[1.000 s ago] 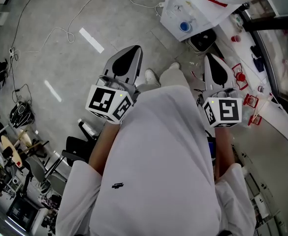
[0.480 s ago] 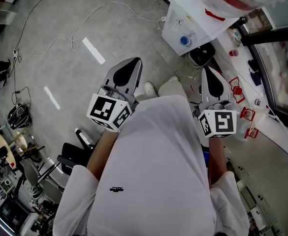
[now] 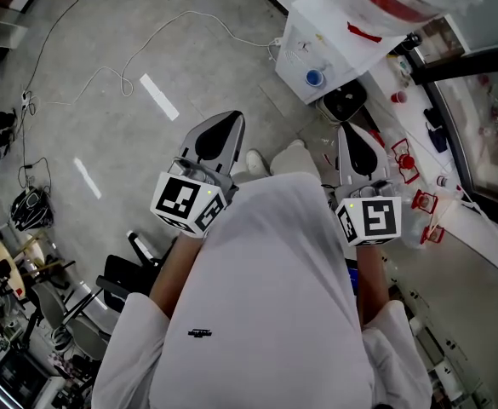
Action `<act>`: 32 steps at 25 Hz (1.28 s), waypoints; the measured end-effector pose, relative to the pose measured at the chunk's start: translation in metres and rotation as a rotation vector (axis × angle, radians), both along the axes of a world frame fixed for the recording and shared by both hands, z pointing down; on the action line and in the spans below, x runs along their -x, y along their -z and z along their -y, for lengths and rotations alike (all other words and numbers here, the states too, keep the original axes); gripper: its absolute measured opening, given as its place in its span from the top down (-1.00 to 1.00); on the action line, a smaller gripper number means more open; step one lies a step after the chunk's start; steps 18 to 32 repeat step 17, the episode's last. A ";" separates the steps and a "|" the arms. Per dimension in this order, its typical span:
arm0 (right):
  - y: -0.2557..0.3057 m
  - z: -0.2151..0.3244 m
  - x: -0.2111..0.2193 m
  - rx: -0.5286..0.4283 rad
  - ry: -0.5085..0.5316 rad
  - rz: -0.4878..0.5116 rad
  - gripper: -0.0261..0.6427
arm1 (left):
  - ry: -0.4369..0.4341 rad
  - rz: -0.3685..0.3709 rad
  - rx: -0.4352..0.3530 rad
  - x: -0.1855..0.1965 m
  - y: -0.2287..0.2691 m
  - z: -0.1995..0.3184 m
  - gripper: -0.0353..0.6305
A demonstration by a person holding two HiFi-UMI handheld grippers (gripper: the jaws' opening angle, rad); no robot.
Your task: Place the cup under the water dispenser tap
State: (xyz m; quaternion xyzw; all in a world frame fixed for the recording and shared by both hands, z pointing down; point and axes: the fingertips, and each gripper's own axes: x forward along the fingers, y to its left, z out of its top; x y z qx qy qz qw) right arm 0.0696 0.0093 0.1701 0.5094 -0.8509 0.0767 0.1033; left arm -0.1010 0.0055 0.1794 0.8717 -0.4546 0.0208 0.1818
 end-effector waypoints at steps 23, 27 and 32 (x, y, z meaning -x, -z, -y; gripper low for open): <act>0.005 -0.005 0.005 -0.019 0.007 0.010 0.89 | -0.023 -0.006 -0.012 -0.010 0.001 -0.007 0.89; 0.005 -0.005 0.005 -0.019 0.007 0.010 0.89 | -0.023 -0.006 -0.012 -0.010 0.001 -0.007 0.89; 0.005 -0.005 0.005 -0.019 0.007 0.010 0.89 | -0.023 -0.006 -0.012 -0.010 0.001 -0.007 0.89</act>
